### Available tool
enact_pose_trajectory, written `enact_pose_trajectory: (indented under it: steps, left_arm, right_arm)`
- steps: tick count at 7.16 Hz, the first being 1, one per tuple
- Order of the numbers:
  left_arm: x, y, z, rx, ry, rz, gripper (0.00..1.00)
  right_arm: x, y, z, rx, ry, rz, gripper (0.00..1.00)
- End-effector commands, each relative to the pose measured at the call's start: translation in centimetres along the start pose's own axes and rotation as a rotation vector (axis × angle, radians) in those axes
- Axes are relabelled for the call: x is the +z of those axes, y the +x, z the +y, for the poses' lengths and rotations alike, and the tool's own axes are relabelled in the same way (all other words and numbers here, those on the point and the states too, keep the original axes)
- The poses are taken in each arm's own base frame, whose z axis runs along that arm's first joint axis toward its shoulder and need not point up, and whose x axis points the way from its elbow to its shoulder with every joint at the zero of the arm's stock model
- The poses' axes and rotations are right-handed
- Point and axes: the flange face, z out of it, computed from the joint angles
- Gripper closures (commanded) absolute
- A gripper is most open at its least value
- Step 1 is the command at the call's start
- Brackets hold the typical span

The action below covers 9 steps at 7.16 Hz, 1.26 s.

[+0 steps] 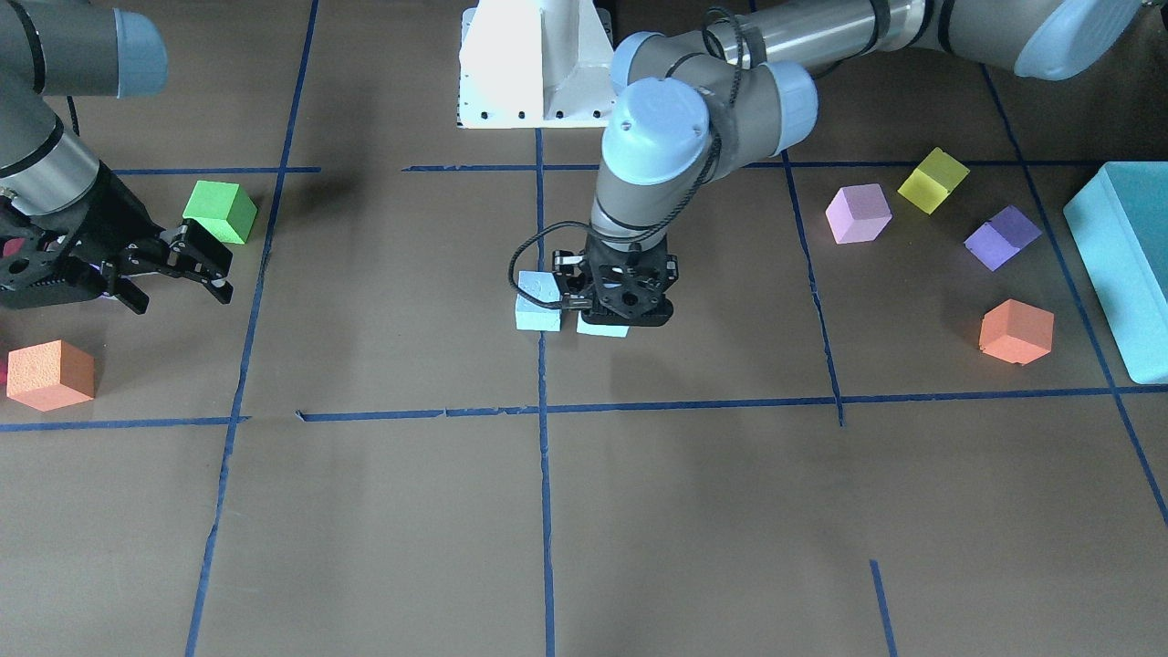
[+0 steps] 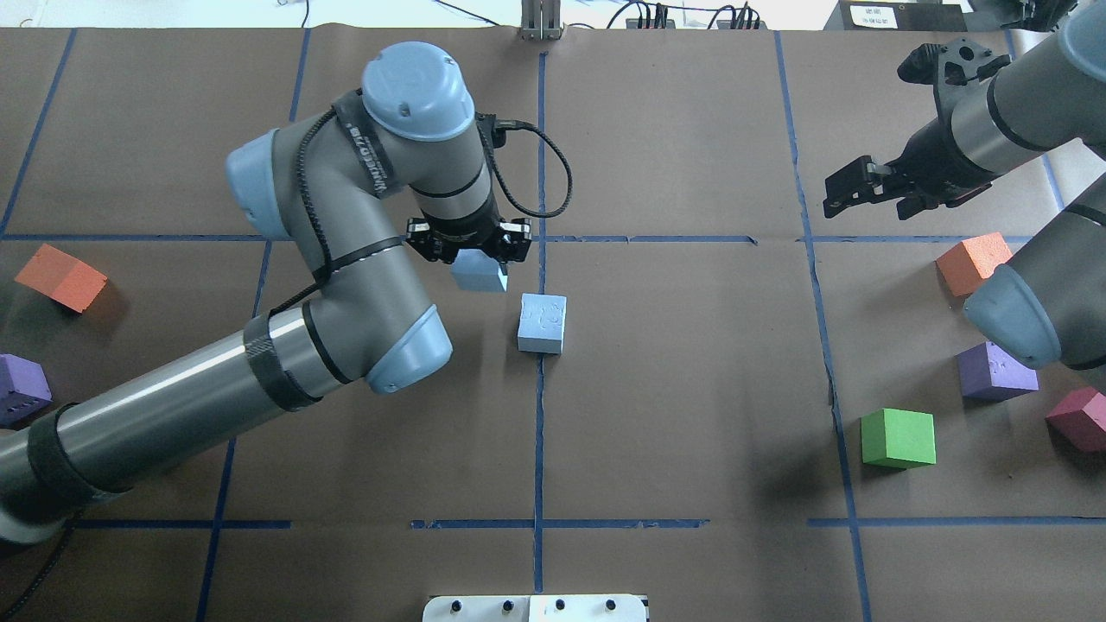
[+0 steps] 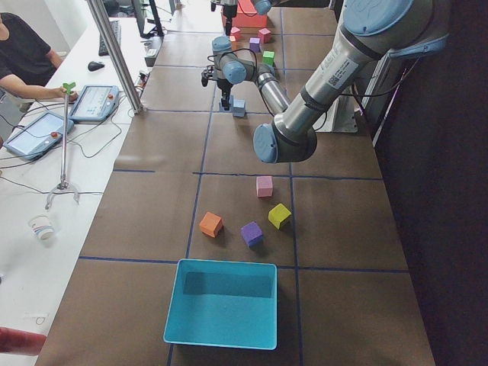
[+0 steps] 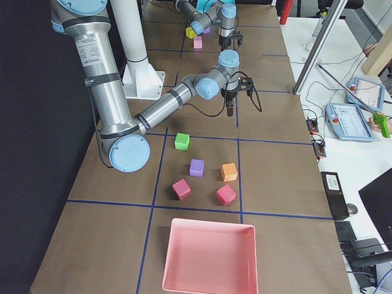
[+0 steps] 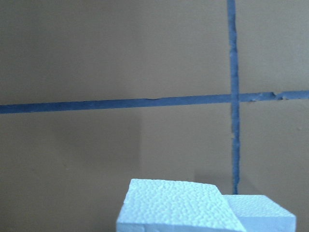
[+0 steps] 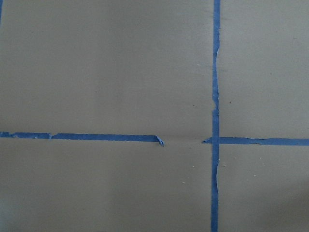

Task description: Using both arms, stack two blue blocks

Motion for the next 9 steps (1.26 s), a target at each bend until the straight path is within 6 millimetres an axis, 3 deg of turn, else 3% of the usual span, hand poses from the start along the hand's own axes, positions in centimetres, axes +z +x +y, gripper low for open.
enact_pose_trajectory:
  steps: [1,3,4,5,9]
  left_arm:
    - [1.0,3.2,1.3,-0.036,0.020,-0.017,0.74]
    - [1.2,4.5,2.2,-0.037,0.030,-0.017,0.74]
    - [2.7,6.1,3.5,-0.040,0.032,-0.036,0.72]
    - [2.6,6.8,3.6,-0.035,0.050,-0.041,0.71]
    - [3.4,6.2,4.0,-0.057,0.036,-0.072,0.69]
  right_arm:
    - [0.0,0.3,0.0,-0.003,-0.001,0.001,0.00]
    - [0.1,0.3,0.0,-0.003,0.000,0.004,0.00]
    - [0.1,0.3,0.0,-0.001,-0.001,0.005,0.00]
    - [0.2,0.3,0.0,0.002,-0.002,0.005,0.00]
    - [0.2,0.3,0.0,0.001,-0.002,0.004,0.00]
